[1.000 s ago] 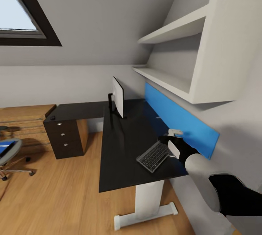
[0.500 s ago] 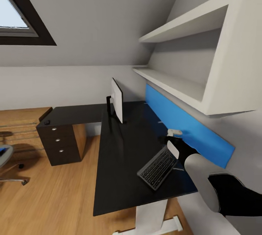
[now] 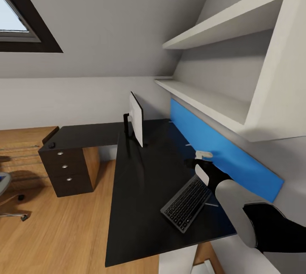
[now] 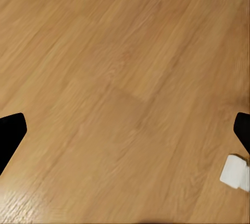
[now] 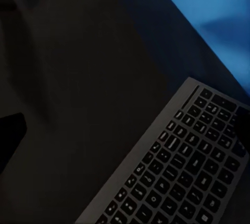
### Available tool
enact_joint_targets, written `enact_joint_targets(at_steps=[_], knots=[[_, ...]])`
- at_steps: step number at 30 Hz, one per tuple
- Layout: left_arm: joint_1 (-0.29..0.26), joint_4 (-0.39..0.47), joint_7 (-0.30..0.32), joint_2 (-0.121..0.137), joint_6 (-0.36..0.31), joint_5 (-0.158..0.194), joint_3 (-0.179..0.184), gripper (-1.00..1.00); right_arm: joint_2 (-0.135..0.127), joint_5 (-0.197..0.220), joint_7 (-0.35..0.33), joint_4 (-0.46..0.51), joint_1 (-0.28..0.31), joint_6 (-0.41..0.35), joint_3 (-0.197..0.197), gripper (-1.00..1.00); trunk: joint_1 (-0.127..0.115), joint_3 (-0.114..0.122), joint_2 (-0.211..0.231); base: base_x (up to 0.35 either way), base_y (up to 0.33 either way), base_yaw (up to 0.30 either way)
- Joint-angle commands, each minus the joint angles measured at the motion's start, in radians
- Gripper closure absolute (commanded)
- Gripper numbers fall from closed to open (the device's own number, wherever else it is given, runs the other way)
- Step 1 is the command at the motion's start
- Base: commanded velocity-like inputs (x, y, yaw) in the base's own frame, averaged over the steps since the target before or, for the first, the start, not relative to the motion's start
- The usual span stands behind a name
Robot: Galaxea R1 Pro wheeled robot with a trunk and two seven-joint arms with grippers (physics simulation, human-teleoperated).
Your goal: In the bedroom, organize the workspace by keeping the computer under the desk, ensuring the monitor is on the desk, placing the keyboard on the desk next to the monitor, placing the mouse on the desk next to the keyboard, moving the folder from the swivel chair onto the desk next to the mouse, stacking the notebook on top of the folder with the pen on top of the notebook, and positioning the swivel chair next to the desk.
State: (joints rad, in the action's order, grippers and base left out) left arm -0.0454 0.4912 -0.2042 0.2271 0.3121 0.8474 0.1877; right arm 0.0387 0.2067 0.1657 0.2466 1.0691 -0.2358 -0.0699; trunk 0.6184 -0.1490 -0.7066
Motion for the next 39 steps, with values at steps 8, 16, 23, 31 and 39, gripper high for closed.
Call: enact_joint_targets(at_steps=[8, 16, 23, 31, 39], knots=[[-0.001, 0.034, -0.01, 0.001, 0.004, 0.009, -0.001, -1.0, 0.0, 0.01, 0.006, 0.002, -0.002, -0.005, -0.008, -1.0, 0.016, -0.014, -0.029, 0.005, 0.0, 0.0], [-0.001, 0.038, -0.01, -0.001, 0.002, 0.01, -0.038, -1.0, 0.0, 0.01, 0.005, 0.002, -0.003, 0.004, -0.007, -1.0, 0.046, -0.039, -0.085, 0.0, 0.0, 0.0], [-0.001, 0.038, -0.011, -0.001, 0.002, 0.01, -0.04, -1.0, 0.0, 0.01, 0.005, 0.002, -0.003, 0.011, -0.007, -1.0, 0.073, -0.061, -0.134, 0.0, 0.0, 0.0], [-0.001, 0.035, -0.011, 0.0, 0.001, 0.012, -0.039, -1.0, -0.001, 0.008, 0.005, 0.002, -0.003, 0.012, -0.007, -1.0, 0.104, -0.086, -0.19, 0.0, 0.0, 0.0], [-0.001, 0.03, -0.012, 0.001, -0.05, 0.013, -0.038, -1.0, -0.002, 0.008, 0.005, 0.001, -0.003, 0.012, -0.007, -1.0, 0.134, -0.111, -0.246, 0.0, 0.0, 0.0]])
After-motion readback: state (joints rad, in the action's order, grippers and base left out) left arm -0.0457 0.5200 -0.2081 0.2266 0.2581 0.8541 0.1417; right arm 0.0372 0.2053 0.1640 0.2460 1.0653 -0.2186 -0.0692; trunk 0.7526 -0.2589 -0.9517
